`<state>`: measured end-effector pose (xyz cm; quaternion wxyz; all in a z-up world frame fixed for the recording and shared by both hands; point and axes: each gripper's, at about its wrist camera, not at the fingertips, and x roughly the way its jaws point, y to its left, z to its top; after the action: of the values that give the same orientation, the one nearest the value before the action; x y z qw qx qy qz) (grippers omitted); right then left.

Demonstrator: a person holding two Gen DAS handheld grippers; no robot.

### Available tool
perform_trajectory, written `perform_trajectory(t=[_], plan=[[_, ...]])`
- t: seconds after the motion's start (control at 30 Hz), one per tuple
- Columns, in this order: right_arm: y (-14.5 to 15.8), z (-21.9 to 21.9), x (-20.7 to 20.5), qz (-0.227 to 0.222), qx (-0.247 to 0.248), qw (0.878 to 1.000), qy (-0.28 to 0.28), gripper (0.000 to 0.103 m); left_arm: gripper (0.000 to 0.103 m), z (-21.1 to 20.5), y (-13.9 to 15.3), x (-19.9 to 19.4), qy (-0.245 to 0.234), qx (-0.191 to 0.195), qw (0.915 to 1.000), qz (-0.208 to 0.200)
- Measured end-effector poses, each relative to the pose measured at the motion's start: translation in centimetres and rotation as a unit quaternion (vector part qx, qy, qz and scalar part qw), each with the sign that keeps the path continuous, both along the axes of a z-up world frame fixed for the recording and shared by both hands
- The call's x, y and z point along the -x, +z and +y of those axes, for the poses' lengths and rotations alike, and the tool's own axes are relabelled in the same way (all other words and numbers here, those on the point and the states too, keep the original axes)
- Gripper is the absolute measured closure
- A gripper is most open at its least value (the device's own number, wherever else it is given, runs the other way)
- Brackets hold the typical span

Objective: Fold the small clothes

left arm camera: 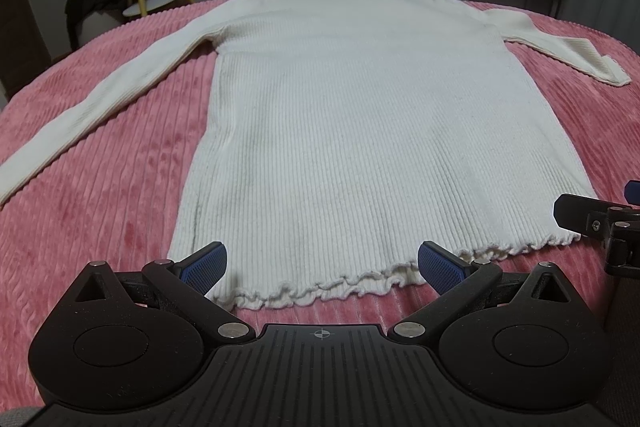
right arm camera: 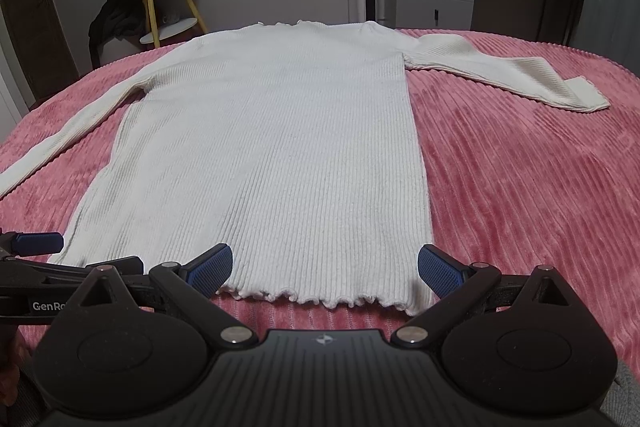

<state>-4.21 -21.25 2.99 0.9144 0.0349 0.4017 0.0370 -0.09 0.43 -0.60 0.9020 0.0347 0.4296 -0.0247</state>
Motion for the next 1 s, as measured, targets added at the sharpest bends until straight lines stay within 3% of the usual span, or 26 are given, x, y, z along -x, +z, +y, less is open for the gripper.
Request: perform_trajectory(t=[1.0], plan=[[-0.04,-0.02,-0.05,0.000,-0.001,1.000,0.000,0.004,0.000,-0.10,-0.25,0.26,0.002,0.002,1.0000,0.005]])
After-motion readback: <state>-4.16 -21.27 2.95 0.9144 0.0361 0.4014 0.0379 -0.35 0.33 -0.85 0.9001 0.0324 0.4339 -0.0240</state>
